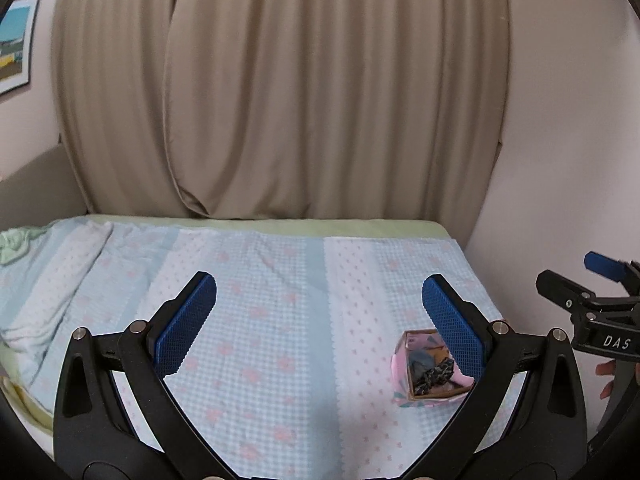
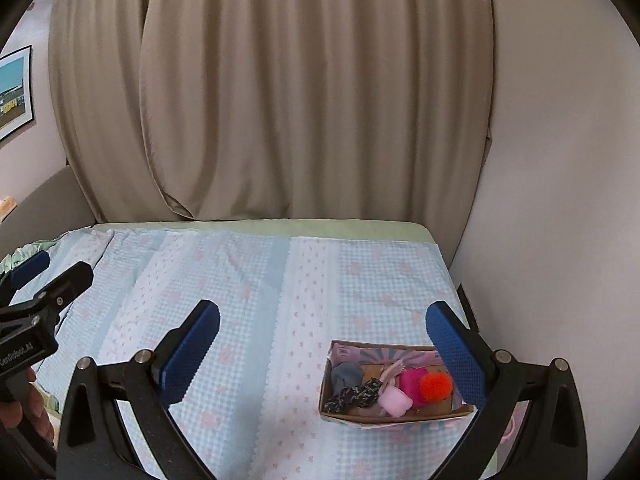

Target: Organize soft objects

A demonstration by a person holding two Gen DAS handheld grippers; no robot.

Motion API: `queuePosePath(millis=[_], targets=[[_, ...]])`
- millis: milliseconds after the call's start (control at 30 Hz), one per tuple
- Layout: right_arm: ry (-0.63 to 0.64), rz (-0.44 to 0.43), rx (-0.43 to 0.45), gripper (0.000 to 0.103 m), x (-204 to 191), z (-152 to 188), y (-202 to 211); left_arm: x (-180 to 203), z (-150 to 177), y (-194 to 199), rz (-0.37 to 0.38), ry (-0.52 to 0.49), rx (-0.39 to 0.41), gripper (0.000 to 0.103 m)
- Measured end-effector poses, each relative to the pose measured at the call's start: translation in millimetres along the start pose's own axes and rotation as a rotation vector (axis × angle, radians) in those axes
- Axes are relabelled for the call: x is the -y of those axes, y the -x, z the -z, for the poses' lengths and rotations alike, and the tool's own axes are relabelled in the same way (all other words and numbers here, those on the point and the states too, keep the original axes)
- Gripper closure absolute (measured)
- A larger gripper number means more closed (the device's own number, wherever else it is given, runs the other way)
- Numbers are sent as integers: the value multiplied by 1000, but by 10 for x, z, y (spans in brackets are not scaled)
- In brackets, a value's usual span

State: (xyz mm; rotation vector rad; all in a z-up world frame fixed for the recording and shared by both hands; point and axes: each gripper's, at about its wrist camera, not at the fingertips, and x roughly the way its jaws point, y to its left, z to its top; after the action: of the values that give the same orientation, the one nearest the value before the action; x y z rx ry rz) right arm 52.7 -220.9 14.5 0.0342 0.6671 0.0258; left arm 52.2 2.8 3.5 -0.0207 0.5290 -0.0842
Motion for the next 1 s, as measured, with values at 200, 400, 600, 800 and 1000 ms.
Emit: queuePosePath(millis=[200, 400, 600, 800, 1000], targets=[[-24, 25, 27, 0, -32, 15, 44, -61, 87, 93, 5, 6, 21, 0], [-30, 42, 31, 0, -12, -10, 44, -49, 103, 82, 6, 2, 12, 0], [-31, 48, 38, 0, -3, 4, 51, -65, 95, 81, 9, 7, 21, 0], [-29, 55, 39, 0, 15, 7, 47, -29, 91, 87, 11, -7, 19, 0], [-31, 56, 41, 0, 34, 2, 51, -14, 80, 66, 13, -15, 19, 0]])
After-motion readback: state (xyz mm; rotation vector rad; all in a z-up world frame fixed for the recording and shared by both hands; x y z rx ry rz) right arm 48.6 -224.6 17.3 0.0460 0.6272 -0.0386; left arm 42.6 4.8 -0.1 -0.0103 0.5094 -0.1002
